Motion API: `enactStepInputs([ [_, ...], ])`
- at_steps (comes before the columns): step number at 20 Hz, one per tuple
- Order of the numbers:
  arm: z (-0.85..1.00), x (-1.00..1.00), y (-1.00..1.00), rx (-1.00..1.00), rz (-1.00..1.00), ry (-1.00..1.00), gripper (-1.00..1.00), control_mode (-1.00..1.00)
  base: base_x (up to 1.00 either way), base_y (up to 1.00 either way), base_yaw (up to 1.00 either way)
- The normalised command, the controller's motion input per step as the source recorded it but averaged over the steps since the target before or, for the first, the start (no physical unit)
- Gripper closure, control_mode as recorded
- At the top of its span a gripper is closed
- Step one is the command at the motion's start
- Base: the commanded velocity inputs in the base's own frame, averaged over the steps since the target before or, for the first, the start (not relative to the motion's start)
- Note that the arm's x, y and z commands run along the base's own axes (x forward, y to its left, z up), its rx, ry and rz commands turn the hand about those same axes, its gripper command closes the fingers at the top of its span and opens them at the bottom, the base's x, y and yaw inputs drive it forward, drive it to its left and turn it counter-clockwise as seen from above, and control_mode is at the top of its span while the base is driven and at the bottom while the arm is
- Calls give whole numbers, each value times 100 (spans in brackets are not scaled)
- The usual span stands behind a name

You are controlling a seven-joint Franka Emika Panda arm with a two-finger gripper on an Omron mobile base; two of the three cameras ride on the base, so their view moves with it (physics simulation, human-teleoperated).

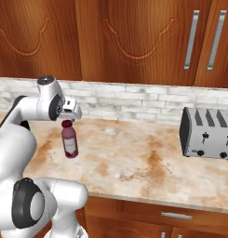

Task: Place the drinks on the dining counter in a tight cluster.

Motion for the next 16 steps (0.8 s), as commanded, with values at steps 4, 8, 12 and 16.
enactStepInputs([
  [4,-2,21,0,0,0,1,-100,-100,0,0,0],
  [8,-2,6,0,0,0,2,-100,-100,0,0,0],
  [12,-20,0,0,0,0,3,-100,-100,0,0,0],
  [16,-41,0,0,0,0,3,-100,-100,0,0,0],
])
